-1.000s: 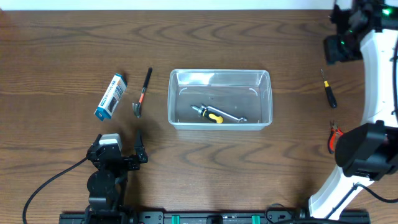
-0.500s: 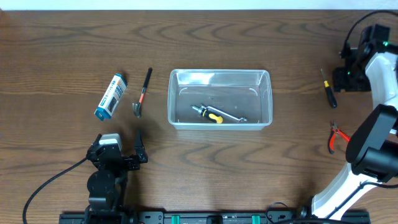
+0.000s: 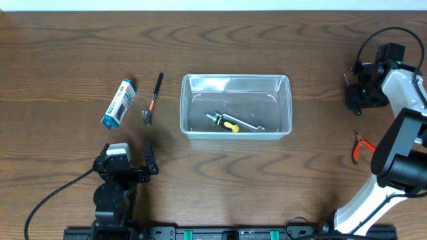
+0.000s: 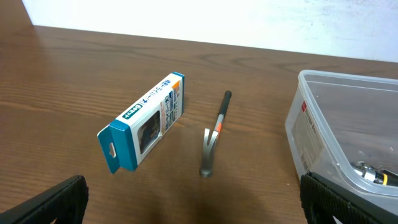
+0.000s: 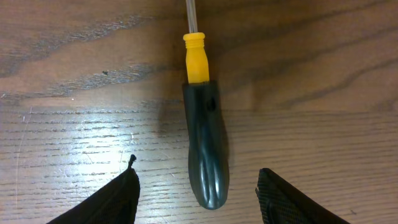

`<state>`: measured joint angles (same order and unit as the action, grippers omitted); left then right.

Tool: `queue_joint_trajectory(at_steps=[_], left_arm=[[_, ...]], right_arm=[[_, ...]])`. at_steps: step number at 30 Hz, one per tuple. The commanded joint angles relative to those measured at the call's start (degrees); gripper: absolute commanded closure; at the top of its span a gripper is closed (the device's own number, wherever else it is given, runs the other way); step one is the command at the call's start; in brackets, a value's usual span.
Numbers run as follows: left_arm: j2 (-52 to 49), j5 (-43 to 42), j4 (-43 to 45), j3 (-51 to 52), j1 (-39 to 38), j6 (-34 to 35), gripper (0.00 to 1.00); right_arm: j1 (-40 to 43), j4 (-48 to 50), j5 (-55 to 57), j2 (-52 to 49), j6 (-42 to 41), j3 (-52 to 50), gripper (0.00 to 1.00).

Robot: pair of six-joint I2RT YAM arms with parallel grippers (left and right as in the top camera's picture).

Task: Pack container
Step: 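Move the right gripper to the yellow-handled screwdriver and grasp it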

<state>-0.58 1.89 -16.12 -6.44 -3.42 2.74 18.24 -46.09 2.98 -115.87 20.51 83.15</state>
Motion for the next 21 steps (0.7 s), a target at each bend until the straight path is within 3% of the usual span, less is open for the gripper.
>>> queue_joint_trajectory(at_steps=[1, 15, 16, 19, 21], left_arm=[[0.35, 0.04, -0.48, 1.31, 0.24, -0.55, 0.02], [0.35, 0.04, -0.46, 1.31, 0.24, -0.55, 0.02], [0.35, 0.04, -0.46, 1.31, 0.24, -0.55, 0.02], [0.35, 0.04, -0.48, 1.31, 0.24, -0.55, 0.02], [0.35, 0.04, -0.48, 1.31, 0.24, -0.55, 0.02]], right_arm=[[0.15, 0.24, -1.33, -1.36, 0.98, -0.46, 0.39], [0.17, 1.29, -1.75, -4.59, 0.96, -0.83, 0.39], [0.17, 1.33, -1.75, -4.59, 0.96, -0.83, 0.42], [0.17, 1.27, -1.77, -4.59, 0.59, -0.83, 0.62], [0.17, 1.29, -1.77, -4.59, 0.07, -0.83, 0.68]])
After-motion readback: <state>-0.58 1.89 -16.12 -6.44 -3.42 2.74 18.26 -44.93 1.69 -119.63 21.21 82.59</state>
